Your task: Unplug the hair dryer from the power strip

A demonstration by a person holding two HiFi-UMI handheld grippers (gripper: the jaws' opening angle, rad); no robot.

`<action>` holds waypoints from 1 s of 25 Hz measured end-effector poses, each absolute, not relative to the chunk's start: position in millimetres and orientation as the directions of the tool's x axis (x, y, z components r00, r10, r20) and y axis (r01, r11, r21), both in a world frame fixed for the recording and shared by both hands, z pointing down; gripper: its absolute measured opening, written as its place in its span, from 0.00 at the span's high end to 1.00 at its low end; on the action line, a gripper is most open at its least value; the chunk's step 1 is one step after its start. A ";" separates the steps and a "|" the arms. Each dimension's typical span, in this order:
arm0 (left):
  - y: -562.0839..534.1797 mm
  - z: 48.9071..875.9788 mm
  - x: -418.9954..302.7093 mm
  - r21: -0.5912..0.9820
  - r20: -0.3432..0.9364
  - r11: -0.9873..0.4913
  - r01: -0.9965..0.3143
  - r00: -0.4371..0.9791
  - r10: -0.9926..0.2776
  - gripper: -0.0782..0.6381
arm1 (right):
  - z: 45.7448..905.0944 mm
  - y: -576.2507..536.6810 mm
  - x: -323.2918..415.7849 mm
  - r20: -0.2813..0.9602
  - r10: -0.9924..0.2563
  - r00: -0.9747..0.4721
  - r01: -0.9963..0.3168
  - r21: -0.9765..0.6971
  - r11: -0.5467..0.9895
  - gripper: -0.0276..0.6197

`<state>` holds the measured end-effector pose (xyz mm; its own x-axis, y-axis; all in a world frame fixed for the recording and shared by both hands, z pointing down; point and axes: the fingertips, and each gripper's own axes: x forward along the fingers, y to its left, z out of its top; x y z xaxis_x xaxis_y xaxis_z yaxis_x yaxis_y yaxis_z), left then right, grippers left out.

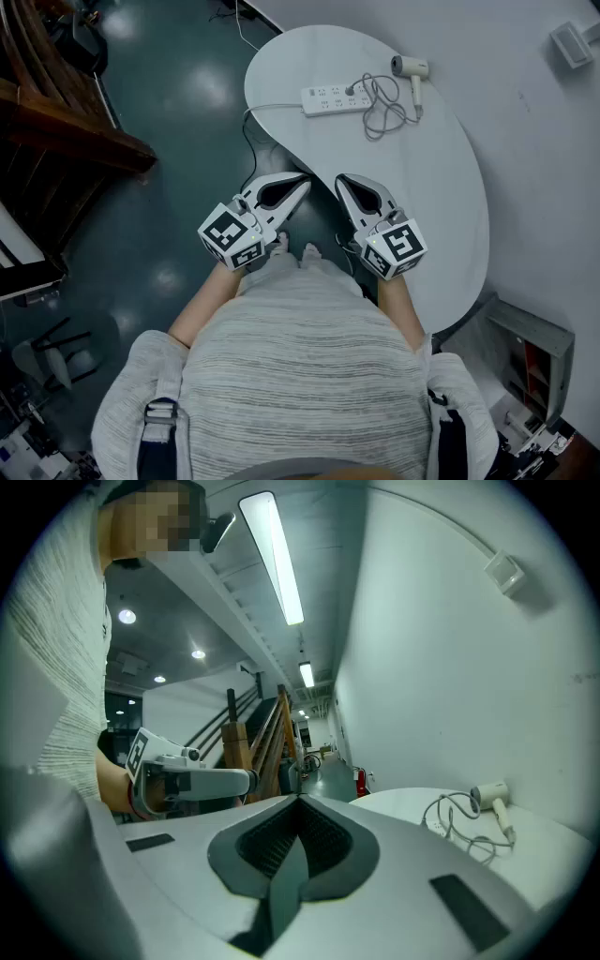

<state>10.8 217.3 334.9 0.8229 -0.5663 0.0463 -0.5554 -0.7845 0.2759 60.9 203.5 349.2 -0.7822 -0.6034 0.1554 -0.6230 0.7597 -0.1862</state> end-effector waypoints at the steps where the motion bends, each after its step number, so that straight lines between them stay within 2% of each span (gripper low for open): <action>1: 217.5 334.4 11.0 0.275 0.046 -0.784 -0.556 0.823 -0.567 0.88 | 347.7 203.8 61.1 0.152 -0.604 -0.782 -0.623 -0.186 0.760 0.92; 16: 219.8 332.0 20.2 0.269 0.049 -0.787 -0.555 0.824 -0.564 0.88 | 341.7 205.9 68.7 0.137 -0.593 -0.793 -0.609 -0.184 0.771 0.92; 21: 220.6 332.4 22.8 0.270 0.050 -0.785 -0.557 0.823 -0.566 0.88 | 330.3 206.5 69.2 0.056 -0.575 -0.816 -0.571 -0.227 0.789 0.92; 25: 222.2 333.1 23.3 0.272 0.052 -0.782 -0.561 0.820 -0.570 0.88 | 331.0 207.6 69.8 0.047 -0.569 -0.821 -0.562 -0.242 0.791 0.92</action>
<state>23.3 222.2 333.1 0.8197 -0.5704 0.0519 -0.5612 -0.7819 0.2715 69.8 207.6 331.0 -0.8210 -0.5689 0.0471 -0.5620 0.7909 -0.2421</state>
